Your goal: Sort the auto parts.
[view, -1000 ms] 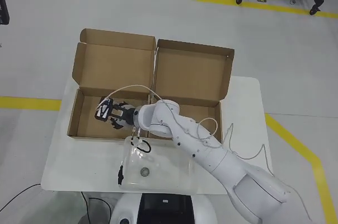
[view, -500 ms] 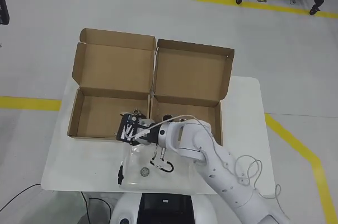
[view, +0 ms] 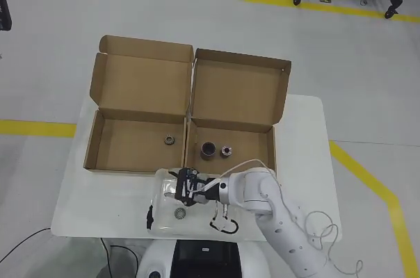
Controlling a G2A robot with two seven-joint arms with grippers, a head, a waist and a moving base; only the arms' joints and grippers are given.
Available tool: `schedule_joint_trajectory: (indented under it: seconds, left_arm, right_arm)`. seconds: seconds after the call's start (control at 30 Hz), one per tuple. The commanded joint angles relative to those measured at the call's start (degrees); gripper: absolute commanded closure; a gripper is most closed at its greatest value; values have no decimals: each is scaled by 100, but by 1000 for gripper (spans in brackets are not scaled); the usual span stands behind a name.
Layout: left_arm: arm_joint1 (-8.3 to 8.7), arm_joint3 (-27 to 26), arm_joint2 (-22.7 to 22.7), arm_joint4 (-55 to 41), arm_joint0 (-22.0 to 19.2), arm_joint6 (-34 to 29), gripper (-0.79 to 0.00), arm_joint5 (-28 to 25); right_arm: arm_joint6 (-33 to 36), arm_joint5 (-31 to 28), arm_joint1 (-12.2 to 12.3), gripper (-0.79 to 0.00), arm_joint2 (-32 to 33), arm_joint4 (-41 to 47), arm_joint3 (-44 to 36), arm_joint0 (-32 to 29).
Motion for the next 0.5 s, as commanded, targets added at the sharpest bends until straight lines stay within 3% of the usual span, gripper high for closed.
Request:
schedule_joint_trajectory:
  seconds: [0.0,0.23,0.47]
  left_arm:
    - [0,0,0,0,0,0,-785,0]
    - [0,0,0,0,0,0,-785,0]
    - [0,0,0,0,0,0,-785,0]
  right_arm:
    - [-177,-141,56,-388,-20,-268,-147,-185]
    - [-470,-111,213,-385,-203,-1402,-441,-703]
    - [-703,2,287,-379,-413,-1886,-137,-741]
